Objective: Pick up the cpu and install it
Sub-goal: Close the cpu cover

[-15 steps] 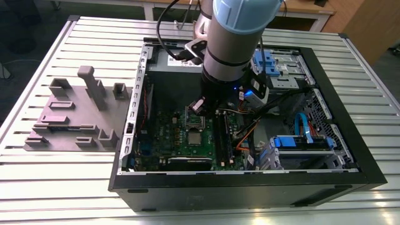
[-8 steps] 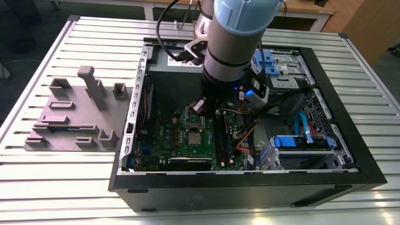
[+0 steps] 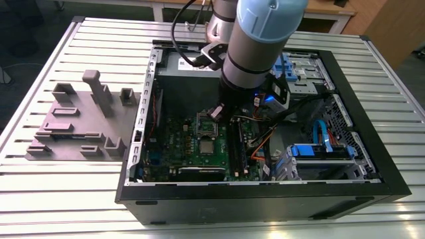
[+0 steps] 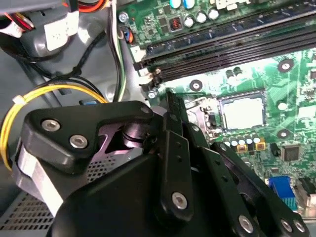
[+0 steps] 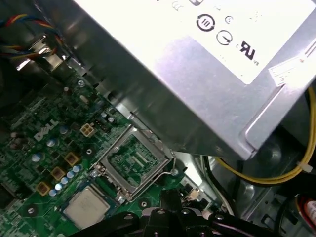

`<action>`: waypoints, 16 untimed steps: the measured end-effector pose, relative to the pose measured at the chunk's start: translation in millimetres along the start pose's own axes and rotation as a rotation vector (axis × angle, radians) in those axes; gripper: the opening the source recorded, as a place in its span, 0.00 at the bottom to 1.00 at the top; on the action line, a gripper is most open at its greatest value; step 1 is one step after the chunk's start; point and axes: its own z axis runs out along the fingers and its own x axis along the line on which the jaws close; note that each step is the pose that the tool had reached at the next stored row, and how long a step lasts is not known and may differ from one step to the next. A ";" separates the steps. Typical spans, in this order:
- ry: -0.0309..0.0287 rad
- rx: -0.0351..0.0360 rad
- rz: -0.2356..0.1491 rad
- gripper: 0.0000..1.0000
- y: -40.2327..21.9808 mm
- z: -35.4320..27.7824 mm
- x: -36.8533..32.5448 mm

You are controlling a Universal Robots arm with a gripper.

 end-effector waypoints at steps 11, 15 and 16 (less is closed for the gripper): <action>-0.0317 -0.0352 -0.002 0.10 1.3 6.6 -2.9; -0.0331 -0.0369 -0.002 0.10 2.5 9.0 -4.0; -0.0329 -0.0372 -0.004 0.10 2.6 9.2 -4.2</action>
